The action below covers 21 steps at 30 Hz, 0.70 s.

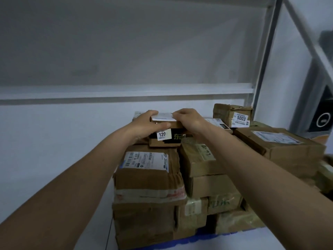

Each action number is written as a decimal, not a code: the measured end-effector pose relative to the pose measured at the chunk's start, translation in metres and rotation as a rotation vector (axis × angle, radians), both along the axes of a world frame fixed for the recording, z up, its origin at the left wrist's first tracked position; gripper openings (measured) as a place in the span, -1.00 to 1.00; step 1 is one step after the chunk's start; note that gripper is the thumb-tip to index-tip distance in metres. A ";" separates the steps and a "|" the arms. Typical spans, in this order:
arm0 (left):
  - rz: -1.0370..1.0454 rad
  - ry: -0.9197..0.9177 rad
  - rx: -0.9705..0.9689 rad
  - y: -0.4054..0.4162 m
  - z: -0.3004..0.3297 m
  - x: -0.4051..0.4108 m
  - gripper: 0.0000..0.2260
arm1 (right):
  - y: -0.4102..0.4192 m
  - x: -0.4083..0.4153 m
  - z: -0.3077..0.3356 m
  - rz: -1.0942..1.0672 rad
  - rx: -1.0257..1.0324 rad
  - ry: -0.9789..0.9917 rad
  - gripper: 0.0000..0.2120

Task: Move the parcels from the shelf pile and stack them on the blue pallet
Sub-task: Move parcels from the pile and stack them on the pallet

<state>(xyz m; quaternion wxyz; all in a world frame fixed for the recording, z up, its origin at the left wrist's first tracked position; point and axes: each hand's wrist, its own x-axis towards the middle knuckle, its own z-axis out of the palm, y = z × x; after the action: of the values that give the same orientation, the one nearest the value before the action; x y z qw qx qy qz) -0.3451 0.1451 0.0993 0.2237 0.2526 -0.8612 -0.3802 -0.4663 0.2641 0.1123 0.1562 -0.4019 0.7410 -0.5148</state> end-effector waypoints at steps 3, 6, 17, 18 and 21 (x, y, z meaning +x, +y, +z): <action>0.013 -0.015 0.012 0.000 0.000 0.002 -0.33 | -0.005 -0.003 -0.003 0.033 0.002 0.057 -0.75; 0.013 -0.072 -0.020 0.001 -0.001 0.003 -0.27 | -0.009 -0.003 -0.004 0.020 0.022 0.151 -0.77; 0.005 -0.142 -0.040 0.010 -0.001 0.004 -0.21 | -0.010 -0.004 -0.009 0.035 0.061 0.228 -0.59; 0.022 -0.137 -0.016 0.010 -0.001 0.005 -0.21 | -0.011 -0.004 -0.009 0.040 0.068 0.229 -0.60; 0.057 -0.141 0.038 0.014 -0.003 0.003 -0.26 | -0.013 -0.002 -0.010 0.058 0.104 0.293 -0.61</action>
<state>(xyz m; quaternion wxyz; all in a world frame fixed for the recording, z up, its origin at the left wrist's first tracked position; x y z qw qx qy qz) -0.3419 0.1588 0.0964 0.1687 0.3073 -0.8598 -0.3712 -0.4687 0.2514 0.1018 0.0818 -0.4852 0.7696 -0.4070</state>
